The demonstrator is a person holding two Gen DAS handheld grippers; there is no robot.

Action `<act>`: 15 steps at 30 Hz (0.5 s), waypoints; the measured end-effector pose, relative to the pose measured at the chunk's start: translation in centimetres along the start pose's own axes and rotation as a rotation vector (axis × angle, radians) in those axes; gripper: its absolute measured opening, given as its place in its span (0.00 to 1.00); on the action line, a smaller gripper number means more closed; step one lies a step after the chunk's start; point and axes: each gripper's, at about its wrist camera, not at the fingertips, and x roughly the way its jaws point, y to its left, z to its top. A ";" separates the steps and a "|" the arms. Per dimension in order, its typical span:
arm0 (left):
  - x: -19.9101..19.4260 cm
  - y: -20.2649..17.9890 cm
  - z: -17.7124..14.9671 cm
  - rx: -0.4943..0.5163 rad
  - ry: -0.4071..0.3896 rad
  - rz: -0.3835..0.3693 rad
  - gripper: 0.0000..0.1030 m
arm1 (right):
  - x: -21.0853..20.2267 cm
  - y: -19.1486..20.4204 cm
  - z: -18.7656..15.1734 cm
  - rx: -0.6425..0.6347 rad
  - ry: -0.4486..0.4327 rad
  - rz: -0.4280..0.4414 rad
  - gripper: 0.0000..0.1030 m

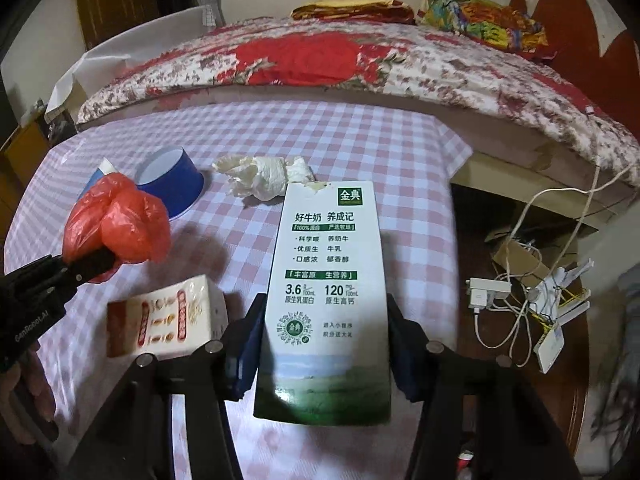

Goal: Collect trash
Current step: 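Grasp the red plastic bag with the left tool while the right tool grasps the green milk carton, then carry the red bag and green milk carton over the black bin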

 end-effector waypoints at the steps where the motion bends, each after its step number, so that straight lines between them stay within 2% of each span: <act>1: -0.4 -0.2 -0.2 0.002 -0.004 -0.001 0.14 | -0.6 -0.2 -0.3 0.005 -0.007 -0.002 0.54; 9: -2.9 -2.3 -1.9 0.011 -0.009 -0.029 0.14 | -5.9 -2.0 -3.8 0.024 -0.049 -0.031 0.54; 15: -4.1 -5.9 -3.1 0.062 -0.008 -0.076 0.14 | -8.5 -3.3 -7.0 0.038 -0.054 -0.057 0.54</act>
